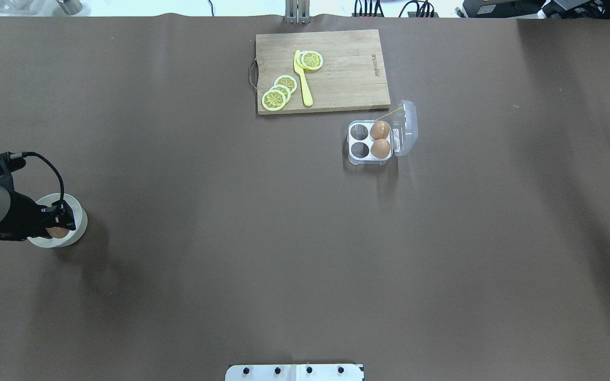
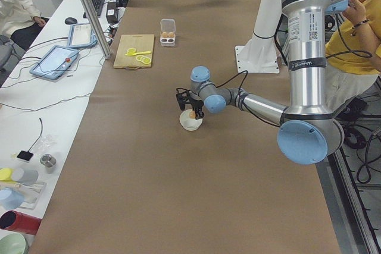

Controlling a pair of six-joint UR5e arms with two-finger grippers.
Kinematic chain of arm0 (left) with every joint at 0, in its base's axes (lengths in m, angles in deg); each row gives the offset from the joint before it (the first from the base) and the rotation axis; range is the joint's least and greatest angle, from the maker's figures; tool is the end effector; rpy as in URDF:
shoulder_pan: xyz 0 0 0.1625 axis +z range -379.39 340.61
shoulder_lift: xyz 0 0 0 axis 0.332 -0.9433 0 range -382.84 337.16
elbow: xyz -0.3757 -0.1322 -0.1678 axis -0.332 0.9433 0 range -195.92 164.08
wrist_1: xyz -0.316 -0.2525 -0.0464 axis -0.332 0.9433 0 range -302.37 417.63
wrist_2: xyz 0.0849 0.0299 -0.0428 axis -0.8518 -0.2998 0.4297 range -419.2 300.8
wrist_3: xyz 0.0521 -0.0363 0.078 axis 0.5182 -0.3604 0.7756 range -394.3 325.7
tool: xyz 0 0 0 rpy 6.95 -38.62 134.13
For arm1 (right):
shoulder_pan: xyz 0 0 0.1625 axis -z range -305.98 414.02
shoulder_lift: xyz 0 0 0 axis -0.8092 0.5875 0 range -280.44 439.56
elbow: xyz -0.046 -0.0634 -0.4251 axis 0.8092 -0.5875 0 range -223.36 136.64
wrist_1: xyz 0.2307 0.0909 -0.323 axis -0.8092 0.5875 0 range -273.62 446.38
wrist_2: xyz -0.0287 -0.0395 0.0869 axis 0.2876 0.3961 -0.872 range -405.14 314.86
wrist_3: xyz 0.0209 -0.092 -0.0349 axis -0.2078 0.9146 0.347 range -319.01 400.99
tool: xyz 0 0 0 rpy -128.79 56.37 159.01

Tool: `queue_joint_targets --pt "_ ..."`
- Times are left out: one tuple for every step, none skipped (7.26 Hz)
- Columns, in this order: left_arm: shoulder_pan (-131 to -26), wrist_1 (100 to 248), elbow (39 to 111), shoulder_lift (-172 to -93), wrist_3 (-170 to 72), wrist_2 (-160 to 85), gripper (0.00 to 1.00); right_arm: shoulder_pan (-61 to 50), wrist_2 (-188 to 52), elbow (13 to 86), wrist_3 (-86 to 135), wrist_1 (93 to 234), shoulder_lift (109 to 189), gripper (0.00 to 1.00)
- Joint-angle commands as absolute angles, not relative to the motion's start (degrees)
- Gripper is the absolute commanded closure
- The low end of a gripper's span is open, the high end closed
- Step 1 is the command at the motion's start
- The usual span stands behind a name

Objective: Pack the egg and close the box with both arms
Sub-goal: 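Lift the egg with the left gripper and carry it toward the carton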

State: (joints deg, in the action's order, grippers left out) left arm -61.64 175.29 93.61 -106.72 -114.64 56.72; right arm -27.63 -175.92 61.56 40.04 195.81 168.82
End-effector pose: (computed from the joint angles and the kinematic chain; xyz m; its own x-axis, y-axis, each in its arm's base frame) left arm 0.2825 -0.3772 0.5058 0.6159 -0.3557 -0.7029 0.2930 0.9317 -0.2147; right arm -0.0015 -0.4754 0.5734 0.7576 -0.0512 0.6507 0.1324 0.9882 -0.0765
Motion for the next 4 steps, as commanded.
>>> queue_joint_targets --pt "-64.4 170.8 95.3 -110.2 -113.9 56.8 0.88 -27.6 -175.9 61.5 40.3 195.8 168.9 0.00" --pt "-65.3 164.8 95.0 -116.4 -114.0 56.8 0.88 -27.6 -175.9 61.5 40.3 195.8 168.9 0.00" --pt "-65.8 155.3 94.9 -124.3 -114.1 56.8 0.88 -27.6 -176.0 61.7 40.3 195.8 168.8 0.00" --pt "-65.9 148.3 94.7 -131.0 -114.0 56.7 0.88 -27.6 -176.0 61.6 40.3 195.8 168.7 0.00"
